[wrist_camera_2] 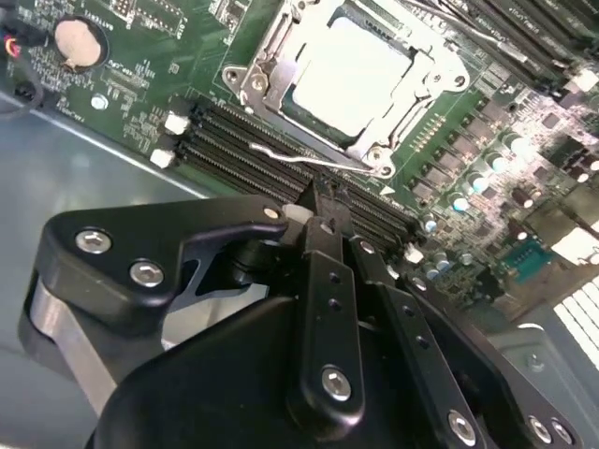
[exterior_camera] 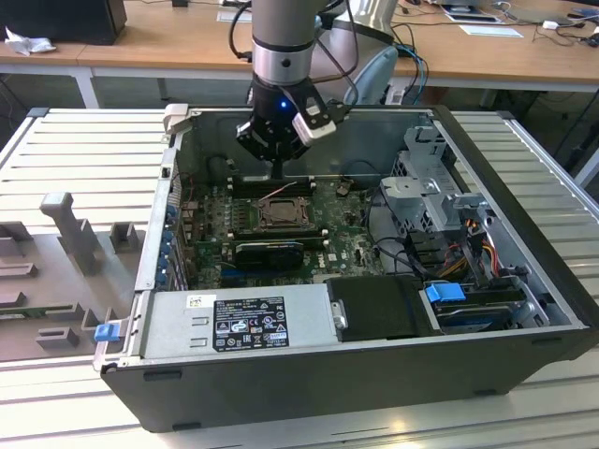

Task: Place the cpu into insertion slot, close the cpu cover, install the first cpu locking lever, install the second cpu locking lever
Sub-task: 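Install the first cpu locking lever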

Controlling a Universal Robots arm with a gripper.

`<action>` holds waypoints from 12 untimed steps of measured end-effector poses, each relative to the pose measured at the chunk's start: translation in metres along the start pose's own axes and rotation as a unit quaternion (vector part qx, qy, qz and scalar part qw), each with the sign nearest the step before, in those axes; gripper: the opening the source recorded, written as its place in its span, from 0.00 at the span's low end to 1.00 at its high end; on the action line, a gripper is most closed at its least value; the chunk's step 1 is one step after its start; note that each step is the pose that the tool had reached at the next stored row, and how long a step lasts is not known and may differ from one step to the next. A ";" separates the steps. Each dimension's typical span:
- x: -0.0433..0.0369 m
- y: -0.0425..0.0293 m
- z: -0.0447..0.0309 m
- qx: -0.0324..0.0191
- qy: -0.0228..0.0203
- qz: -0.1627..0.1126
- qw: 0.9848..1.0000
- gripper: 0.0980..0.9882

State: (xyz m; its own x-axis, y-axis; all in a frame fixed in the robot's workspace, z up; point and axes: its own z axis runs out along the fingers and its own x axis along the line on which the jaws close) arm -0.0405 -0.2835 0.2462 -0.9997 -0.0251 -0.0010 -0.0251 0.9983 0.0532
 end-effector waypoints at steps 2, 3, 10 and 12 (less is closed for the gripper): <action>-0.0014 -0.0001 0.0048 0.000 0.000 0.003 1.000 0.01; -0.0018 -0.0002 0.0078 0.000 0.000 0.003 1.000 0.01; -0.0050 0.0023 0.0195 0.000 0.000 0.003 1.000 0.01; -0.0063 0.0024 0.0204 -0.002 0.000 0.003 1.000 0.01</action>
State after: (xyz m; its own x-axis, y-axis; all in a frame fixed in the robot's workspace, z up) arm -0.0343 -0.2799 0.2260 -0.9998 -0.0191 -0.0009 -0.0191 0.9982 0.0563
